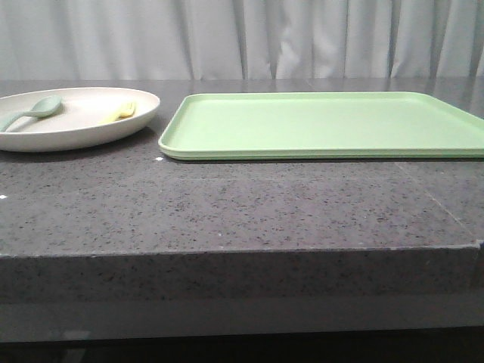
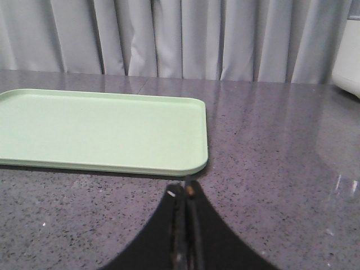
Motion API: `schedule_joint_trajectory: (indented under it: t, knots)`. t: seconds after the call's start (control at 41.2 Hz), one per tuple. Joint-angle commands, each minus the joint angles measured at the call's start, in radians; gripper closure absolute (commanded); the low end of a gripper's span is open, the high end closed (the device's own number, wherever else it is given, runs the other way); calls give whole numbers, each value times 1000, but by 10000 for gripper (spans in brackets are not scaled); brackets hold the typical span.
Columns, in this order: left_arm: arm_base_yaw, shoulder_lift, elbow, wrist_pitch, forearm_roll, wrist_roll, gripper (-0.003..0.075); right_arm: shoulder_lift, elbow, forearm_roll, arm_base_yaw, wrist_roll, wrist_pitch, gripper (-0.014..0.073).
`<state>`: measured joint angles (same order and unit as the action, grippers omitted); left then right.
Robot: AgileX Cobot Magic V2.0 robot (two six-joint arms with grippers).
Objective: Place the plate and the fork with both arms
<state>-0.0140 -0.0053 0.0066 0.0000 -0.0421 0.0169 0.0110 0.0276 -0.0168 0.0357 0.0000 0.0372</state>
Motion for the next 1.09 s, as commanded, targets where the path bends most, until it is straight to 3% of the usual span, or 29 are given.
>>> schedule_joint_trajectory:
  t: [0.0,0.632,0.777,0.899,1.069]
  knots:
    - [-4,-20,4,-87,-8,-2,738,17,-5,-2,3,0,-79,661]
    - [-4,-20,2,-96,-8,-2,738,17,-5,-1,2,0,-100,661]
    - [-4,-20,-47,-86,-17,-2,738,17,-56,-13,2,0,-30,661]
    - [-4,-10,-190,19,-23,-2,738,10,-174,-19,2,0,102,661]
    - [-4,88,-447,264,-23,-2,738,-92,-401,-19,2,0,285,661]
